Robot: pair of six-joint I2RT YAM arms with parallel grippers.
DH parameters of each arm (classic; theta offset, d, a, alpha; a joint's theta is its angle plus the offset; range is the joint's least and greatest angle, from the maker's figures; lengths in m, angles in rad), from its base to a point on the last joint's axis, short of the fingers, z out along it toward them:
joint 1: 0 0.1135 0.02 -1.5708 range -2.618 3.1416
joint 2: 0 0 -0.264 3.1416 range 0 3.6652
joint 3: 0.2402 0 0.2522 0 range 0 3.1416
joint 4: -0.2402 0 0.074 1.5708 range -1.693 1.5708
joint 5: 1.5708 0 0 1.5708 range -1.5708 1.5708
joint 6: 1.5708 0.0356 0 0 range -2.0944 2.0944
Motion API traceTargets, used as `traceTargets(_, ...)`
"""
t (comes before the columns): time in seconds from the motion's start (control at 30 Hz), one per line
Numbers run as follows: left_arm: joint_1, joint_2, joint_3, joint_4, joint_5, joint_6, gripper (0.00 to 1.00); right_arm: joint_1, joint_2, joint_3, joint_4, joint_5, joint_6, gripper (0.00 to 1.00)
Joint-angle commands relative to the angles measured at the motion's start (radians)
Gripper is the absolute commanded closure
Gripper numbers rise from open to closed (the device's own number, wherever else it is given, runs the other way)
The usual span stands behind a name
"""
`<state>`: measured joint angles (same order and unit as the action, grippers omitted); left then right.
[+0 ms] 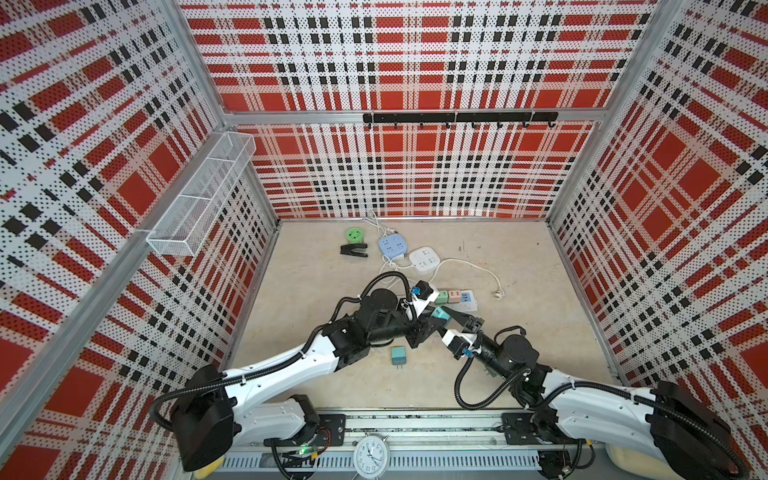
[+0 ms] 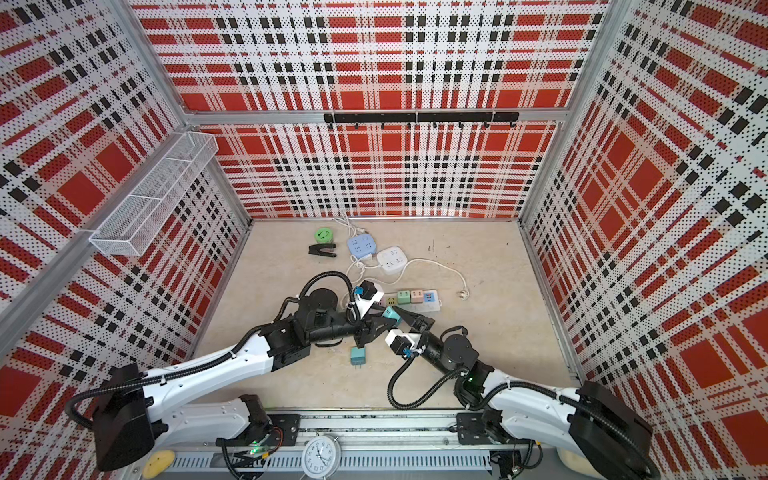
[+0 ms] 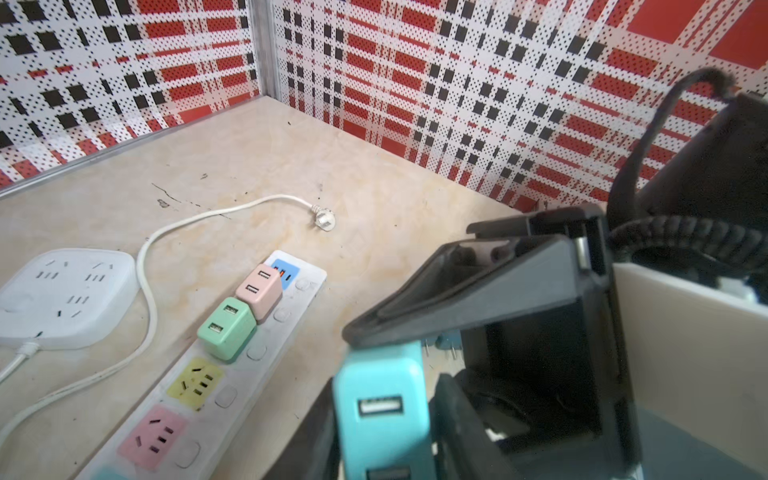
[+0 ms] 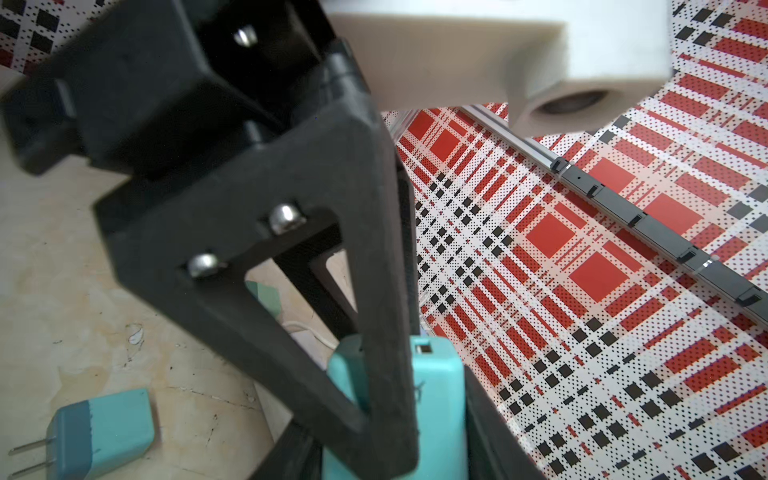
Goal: Insert the plug
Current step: 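Close the left gripper on the teal charger and open the right gripper, then carry the teal charger toward the power strip while the right gripper withdraws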
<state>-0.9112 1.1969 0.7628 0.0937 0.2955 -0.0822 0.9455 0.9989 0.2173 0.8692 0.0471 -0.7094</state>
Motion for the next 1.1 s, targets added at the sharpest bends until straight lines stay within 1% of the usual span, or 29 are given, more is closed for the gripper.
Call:
traceTargets(0.0, -0.011, 0.013, 0.031, -0.052, 0.031, 0.020, 0.62, -0.002, 0.018, -0.009, 0.087, -0.034, -0.047, 1.00)
traceTargets(0.07, -0.012, 0.018, 0.037, -0.059, 0.029, 0.021, 0.63, -0.003, 0.027, -0.012, 0.107, -0.038, -0.054, 1.00)
traceTargets(0.3, -0.014, 0.038, 0.054, -0.081, 0.029, 0.031, 0.87, -0.002, -0.002, -0.027, 0.101, -0.054, -0.059, 1.00)
traceTargets(0.33, -0.014, 0.042, 0.056, -0.084, 0.029, 0.032, 0.90, -0.002, -0.003, -0.029, 0.099, -0.054, -0.055, 0.98)
traceTargets(0.37, -0.014, 0.043, 0.057, -0.086, 0.030, 0.033, 0.92, -0.003, -0.003, -0.029, 0.097, -0.052, -0.049, 0.85)
traceTargets(0.4, -0.014, 0.045, 0.057, -0.087, 0.027, 0.035, 0.95, -0.002, -0.004, -0.028, 0.097, -0.047, -0.037, 0.64)
traceTargets(0.47, -0.014, 0.045, 0.057, -0.088, 0.018, 0.035, 0.99, -0.002, -0.009, -0.034, 0.100, -0.034, -0.014, 0.41)
traceTargets(0.5, -0.014, 0.044, 0.056, -0.088, 0.008, 0.036, 1.00, -0.001, -0.018, -0.040, 0.098, -0.026, 0.005, 0.14)
traceTargets(0.53, -0.012, 0.043, 0.055, -0.088, -0.003, 0.037, 1.00, -0.001, -0.030, -0.046, 0.093, -0.022, 0.026, 0.00)
traceTargets(0.67, 0.008, 0.023, 0.034, -0.087, -0.055, 0.041, 1.00, -0.001, -0.091, -0.088, 0.071, 0.002, 0.085, 0.00)
traceTargets(0.77, 0.034, -0.005, 0.007, -0.068, -0.102, 0.051, 1.00, -0.003, -0.126, -0.115, 0.078, 0.081, 0.126, 0.00)
traceTargets(0.83, 0.060, -0.031, -0.013, -0.060, -0.144, 0.075, 1.00, -0.002, -0.140, -0.136, 0.107, 0.150, 0.151, 0.00)
traceTargets(0.93, 0.094, -0.062, -0.032, -0.054, -0.232, 0.135, 1.00, -0.012, -0.134, -0.155, 0.193, 0.305, 0.206, 0.00)
traceTargets(0.97, 0.107, -0.064, -0.033, -0.053, -0.232, 0.163, 1.00, -0.023, -0.127, -0.160, 0.223, 0.359, 0.229, 0.00)
traceTargets(1.0, 0.123, -0.058, -0.031, -0.049, -0.183, 0.221, 1.00, -0.043, -0.114, -0.165, 0.260, 0.422, 0.263, 0.00)
traceTargets(1.03, 0.127, -0.046, -0.023, -0.056, -0.159, 0.278, 1.00, -0.061, -0.106, -0.166, 0.280, 0.466, 0.292, 0.00)
traceTargets(1.07, 0.126, -0.031, -0.004, -0.081, -0.161, 0.332, 1.00, -0.090, -0.099, -0.164, 0.288, 0.518, 0.338, 0.00)
